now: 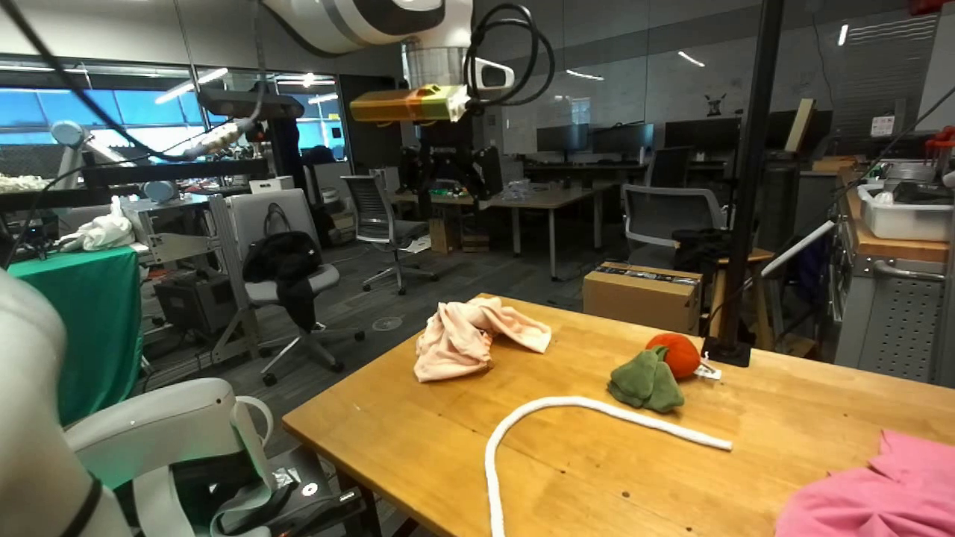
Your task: Move the pink t-shirt to the right, move the radish backwards, move the peach t-shirt to the left
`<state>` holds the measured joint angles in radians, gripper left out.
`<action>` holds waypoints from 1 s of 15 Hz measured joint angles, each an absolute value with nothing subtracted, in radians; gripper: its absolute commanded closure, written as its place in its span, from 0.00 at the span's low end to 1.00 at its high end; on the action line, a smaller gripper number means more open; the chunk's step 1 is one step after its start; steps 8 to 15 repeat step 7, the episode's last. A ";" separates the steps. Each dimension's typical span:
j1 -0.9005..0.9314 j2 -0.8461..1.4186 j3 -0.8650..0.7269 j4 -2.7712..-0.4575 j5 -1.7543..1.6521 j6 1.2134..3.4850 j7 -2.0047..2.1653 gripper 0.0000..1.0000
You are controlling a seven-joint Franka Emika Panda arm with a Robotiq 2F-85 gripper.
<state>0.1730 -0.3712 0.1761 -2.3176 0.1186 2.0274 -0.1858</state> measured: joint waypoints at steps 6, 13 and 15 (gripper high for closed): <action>0.175 -0.609 0.161 -2.521 0.121 2.114 -0.182 0.00; 0.175 -0.614 0.161 -2.526 0.121 2.117 -0.182 0.00; 0.175 -0.614 0.161 -2.526 0.121 2.117 -0.182 0.00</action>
